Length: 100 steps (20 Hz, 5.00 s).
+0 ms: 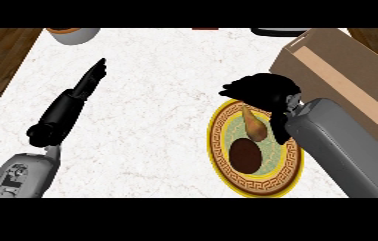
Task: Pick the pear from the plate and place it in the cardboard box
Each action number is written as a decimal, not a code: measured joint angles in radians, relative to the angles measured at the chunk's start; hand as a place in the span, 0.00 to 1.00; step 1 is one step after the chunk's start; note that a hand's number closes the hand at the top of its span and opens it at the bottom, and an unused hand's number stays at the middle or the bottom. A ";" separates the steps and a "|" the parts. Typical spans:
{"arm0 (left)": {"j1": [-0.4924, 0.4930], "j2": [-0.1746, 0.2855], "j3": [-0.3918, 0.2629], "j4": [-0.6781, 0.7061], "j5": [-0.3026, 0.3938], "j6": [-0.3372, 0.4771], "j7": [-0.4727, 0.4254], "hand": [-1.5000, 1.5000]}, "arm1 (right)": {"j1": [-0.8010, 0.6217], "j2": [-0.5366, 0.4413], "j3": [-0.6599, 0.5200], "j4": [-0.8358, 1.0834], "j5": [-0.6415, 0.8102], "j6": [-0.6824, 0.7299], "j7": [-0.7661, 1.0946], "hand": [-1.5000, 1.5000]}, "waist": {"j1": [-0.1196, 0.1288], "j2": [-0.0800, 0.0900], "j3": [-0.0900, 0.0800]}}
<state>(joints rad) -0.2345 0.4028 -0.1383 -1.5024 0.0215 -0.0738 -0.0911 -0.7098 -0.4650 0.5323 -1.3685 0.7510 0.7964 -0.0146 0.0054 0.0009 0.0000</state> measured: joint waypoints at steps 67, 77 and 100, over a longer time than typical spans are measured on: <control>0.035 -0.141 0.156 -0.031 -0.148 -0.133 0.005 0.50 | 0.006 0.425 -0.407 0.051 0.451 -0.684 0.187 1.00 | -0.018 -0.008 0.000; 0.026 -0.142 0.156 -0.060 -0.143 -0.151 0.033 0.50 | -0.051 0.336 -0.680 -0.042 0.390 -0.730 0.378 1.00 | -0.008 -0.003 0.000; 0.006 -0.170 0.155 -0.051 -0.162 -0.159 0.030 0.50 | -0.141 -0.154 -0.879 0.685 0.301 -0.468 0.085 0.00 | 0.014 0.007 0.001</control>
<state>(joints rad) -0.2281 0.2324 0.0163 -1.5529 -0.1402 -0.2323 -0.0613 -0.8511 -0.6193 -0.3468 -0.6839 1.0517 0.3289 0.0703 0.0194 0.0076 0.0007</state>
